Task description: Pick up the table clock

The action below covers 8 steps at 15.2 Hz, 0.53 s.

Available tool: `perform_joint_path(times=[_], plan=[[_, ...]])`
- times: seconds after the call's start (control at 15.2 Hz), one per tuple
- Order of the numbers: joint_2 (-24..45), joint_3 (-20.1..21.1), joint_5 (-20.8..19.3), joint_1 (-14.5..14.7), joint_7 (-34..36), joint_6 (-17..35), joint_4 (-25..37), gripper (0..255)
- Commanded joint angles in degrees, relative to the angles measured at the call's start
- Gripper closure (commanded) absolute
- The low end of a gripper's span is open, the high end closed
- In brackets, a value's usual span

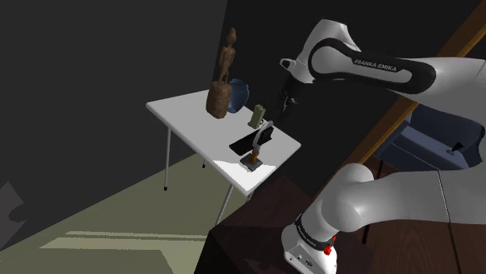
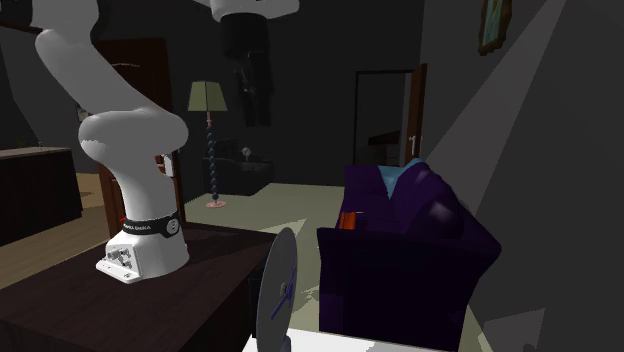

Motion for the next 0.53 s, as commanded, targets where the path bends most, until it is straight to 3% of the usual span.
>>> perform_joint_path(times=[0.0,0.46], plan=[[2.6,-3.6,-1.7,0.9,-6.7,2.9,-0.1,0],[15.1,-16.1,-3.9,5.8,-29.3,12.6,3.3,0]])
